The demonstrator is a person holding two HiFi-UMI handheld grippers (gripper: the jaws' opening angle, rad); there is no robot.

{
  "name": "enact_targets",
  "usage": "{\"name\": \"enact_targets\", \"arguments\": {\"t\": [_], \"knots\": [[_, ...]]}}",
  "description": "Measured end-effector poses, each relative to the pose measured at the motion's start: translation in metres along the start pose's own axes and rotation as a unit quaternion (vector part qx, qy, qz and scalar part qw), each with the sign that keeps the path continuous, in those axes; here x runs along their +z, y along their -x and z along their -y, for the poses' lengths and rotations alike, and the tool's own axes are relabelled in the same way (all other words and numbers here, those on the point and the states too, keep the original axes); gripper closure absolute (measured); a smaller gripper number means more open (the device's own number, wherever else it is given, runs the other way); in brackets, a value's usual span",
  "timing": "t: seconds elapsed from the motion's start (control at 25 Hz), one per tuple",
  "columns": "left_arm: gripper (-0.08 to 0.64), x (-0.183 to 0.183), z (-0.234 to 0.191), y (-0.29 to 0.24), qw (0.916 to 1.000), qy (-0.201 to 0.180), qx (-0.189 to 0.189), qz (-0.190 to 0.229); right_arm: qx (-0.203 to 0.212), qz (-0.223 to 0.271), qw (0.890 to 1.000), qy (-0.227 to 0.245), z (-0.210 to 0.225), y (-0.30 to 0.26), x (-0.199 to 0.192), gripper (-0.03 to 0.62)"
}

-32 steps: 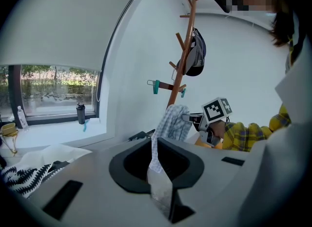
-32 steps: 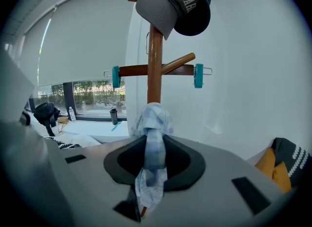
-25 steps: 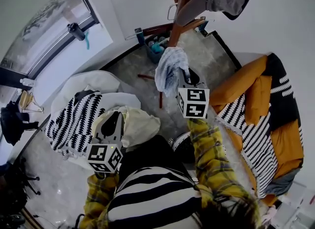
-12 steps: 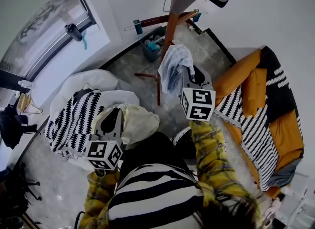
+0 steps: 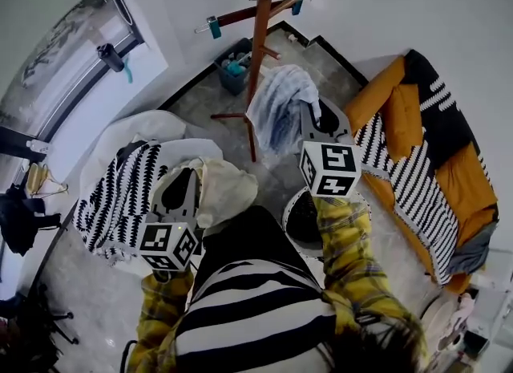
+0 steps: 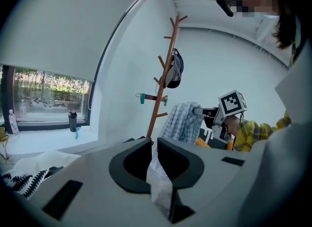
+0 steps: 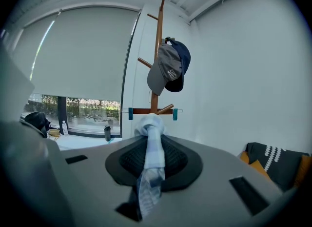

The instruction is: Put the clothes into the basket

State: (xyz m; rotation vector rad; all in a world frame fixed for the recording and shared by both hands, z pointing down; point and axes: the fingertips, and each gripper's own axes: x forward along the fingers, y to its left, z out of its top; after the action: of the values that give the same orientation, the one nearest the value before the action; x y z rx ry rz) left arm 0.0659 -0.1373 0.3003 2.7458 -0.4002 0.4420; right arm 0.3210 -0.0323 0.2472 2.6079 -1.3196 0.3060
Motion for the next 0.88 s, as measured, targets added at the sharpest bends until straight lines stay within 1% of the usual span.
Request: {"name": "enact_targets", "arguments": {"t": [0.24,0.52,0.72,0.88], "knots": [[0.512,-0.016,0.013,0.040,0.9996,-0.013,-0.027,-0.004,-0.026,-0.001,1.000,0.000,-0.007,0.062,-0.010,0.521],[0.512,-0.039,0.036,0.074,0.9977,-0.014,-0.065,-0.010,-0.063,-0.014,0.998,0.003,-0.008,0.136,-0.026,0.522],[0.512,-0.049,0.058,0.086,0.9961,-0.019,-0.085,-0.015,-0.087,-0.016,0.996,-0.001,0.003,0.181,-0.036,0.522],[0.512,-0.057,0.079,0.093,0.9951,-0.023,-0.093,-0.023,-0.105,-0.020,0.994,-0.016,0.020,0.218,-0.051,0.520]]}}
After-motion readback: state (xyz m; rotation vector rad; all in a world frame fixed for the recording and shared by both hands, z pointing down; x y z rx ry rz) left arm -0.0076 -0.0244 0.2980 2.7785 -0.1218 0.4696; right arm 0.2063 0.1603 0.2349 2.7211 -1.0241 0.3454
